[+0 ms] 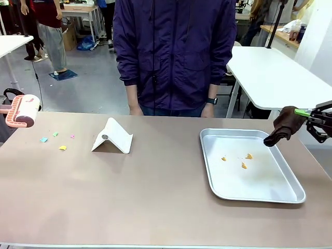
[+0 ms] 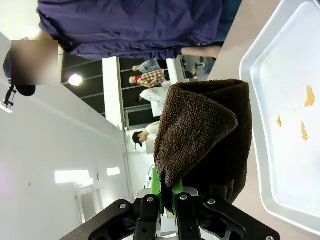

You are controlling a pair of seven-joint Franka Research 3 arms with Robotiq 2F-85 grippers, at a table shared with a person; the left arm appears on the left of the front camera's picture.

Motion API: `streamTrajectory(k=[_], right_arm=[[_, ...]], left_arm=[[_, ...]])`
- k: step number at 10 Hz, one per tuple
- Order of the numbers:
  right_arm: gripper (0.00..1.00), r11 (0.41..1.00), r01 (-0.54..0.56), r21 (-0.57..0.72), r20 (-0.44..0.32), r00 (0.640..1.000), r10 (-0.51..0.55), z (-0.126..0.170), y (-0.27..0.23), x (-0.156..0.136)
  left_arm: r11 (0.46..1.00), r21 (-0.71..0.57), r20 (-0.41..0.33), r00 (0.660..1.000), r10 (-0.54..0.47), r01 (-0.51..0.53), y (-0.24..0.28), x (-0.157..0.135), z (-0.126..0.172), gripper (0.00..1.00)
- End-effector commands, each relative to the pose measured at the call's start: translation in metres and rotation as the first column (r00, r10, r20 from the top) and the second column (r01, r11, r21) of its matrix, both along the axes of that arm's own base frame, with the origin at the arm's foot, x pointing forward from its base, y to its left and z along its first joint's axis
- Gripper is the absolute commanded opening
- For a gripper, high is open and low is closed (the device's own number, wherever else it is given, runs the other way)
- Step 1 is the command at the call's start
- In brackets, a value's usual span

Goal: Clean the surface of the table.
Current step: Hold the Lint Roller with your left hand and the towel with your right hand, then if a person points to the right, clean the right side of the table with your right hand, and if they point to the left, clean the left side with your left hand.

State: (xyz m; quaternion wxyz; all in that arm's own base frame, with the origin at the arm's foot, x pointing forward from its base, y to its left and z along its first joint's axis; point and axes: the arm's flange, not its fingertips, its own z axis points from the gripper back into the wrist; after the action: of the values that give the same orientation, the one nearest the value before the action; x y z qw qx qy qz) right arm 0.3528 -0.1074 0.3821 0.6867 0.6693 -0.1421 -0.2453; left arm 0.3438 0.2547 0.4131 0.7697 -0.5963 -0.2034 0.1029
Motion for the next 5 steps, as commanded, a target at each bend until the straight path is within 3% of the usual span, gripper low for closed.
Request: streamTrajectory(k=[1,5], right_arm=[[0.0,1.0,0.009,-0.009,0.002,1.0,-0.009,0.0063,-0.0002,-0.0005],[0.0,1.0,0.009,-0.009,0.002,1.0,-0.009,0.0063,-0.0002,-0.0005]], left_arm=[[1.0,-0.008,0.008,1.0,-0.01,0.011,0.002,-0.0028,0.0043,0.0],[1.0,-0.008,0.008,1.0,-0.01,0.011,0.002,-0.0028,0.0043,0.0]])
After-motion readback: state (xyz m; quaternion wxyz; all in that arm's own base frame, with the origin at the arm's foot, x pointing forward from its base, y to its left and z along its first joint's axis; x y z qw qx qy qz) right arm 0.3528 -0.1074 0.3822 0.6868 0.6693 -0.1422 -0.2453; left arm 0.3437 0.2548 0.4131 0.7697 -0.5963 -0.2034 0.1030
